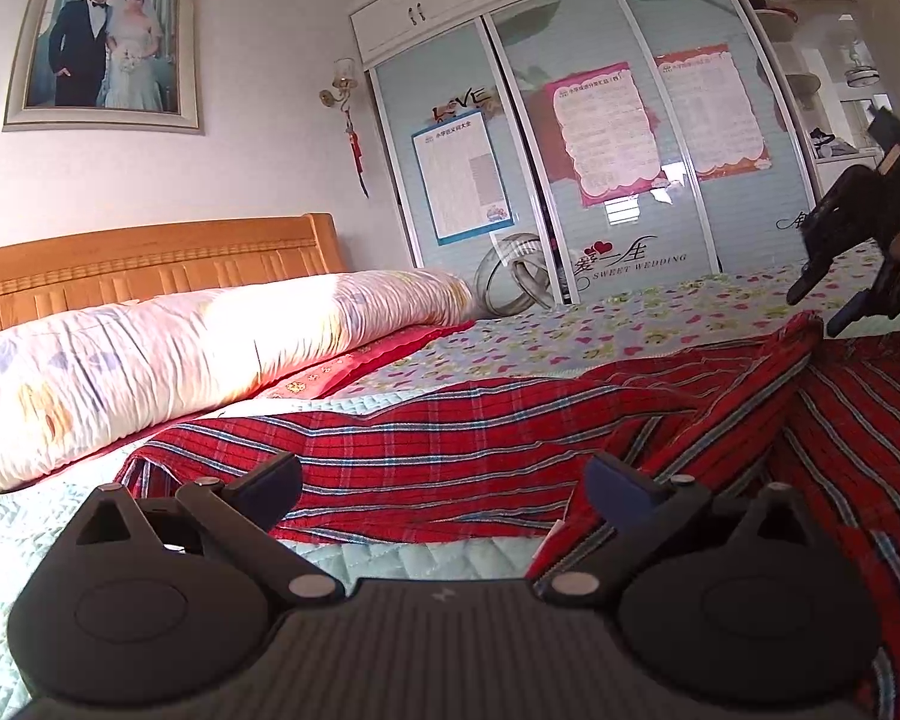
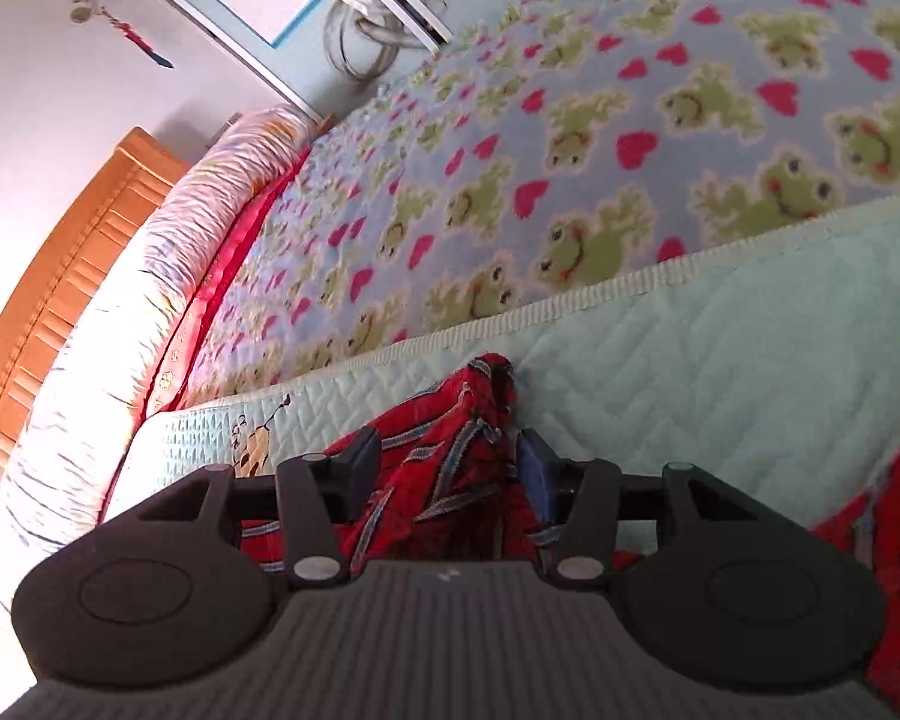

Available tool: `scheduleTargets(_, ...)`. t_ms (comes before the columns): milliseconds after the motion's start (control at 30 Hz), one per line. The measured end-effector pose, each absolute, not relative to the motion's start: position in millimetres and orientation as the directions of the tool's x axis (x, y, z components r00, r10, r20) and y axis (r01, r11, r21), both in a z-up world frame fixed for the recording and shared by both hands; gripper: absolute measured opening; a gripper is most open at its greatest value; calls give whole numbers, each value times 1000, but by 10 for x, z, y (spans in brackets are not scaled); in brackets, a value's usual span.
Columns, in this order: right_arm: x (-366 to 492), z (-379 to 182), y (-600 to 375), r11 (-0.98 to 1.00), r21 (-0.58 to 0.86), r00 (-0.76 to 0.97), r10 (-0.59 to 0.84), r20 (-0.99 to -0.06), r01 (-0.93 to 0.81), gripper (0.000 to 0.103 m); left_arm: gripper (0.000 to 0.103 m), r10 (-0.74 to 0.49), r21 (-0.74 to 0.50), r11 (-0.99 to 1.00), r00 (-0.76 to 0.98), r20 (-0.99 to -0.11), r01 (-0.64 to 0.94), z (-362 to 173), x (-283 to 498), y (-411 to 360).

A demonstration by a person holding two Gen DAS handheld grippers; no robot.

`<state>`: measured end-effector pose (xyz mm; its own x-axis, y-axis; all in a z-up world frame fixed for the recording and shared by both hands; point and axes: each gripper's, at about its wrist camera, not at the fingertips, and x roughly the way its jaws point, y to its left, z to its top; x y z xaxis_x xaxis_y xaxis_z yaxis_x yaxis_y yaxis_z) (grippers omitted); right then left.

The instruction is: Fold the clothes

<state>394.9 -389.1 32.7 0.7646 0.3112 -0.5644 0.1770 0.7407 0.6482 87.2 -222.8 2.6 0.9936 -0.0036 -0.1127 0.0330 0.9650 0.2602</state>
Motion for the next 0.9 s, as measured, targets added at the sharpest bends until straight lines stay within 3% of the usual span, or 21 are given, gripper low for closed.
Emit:
scheduleTargets(267, 3886, 243, -4044, 697, 688, 792, 298, -533, 201, 51, 103, -5, 271, 962, 994, -112, 35, 48, 888, -2252)
scheduleTargets(333, 4010, 178, -4054, 675, 707, 781, 319, -537, 210, 38, 103, -8, 283, 958, 993, -115, 41, 64, 895, -2274)
scheduleTargets(367, 4063, 160, -4037, 679, 703, 769, 326, -549, 214, 13, 103, -17, 297, 954, 992, -121, 52, 82, 889, -2294)
scheduleTargets(400, 4108, 159, -4001, 696, 684, 753, 326, -571, 217, 8, 103, -33, 310, 948, 990, -138, 75, 111, 895, -2312)
scheduleTargets(467, 4188, 186, -3923, 742, 636, 728, 314, -609, 212, 7, 103, -100, 280, 943, 957, -274, 179, 240, 951, -2306)
scheduleTargets(533, 4289, 323, -3854, 815, 552, 732, 264, -628, 179, 7, 96, -176, 153, 955, 901, -396, 253, 467, 917, -2187)
scheduleTargets(667, 4512, 372, -3650, 931, 343, 725, 151, -672, 125, 7, 103, -312, -103, 949, 850, -425, 297, 821, 603, -1700)
scheduleTargets(800, 4723, 277, -3392, 992, 102, 711, 22, -703, 70, 9, 102, -355, -156, 933, 761, -543, 324, 710, 466, -1520)
scheduleTargets(867, 4713, 207, -3414, 991, 101, 724, 7, -690, 87, 11, 96, -353, -170, 933, 719, -599, 317, 621, 411, -1449)
scheduleTargets(900, 4670, 191, -3486, 984, 147, 741, 24, -671, 102, 16, 96, -362, -183, 930, 705, -610, 319, 590, 366, -1404)
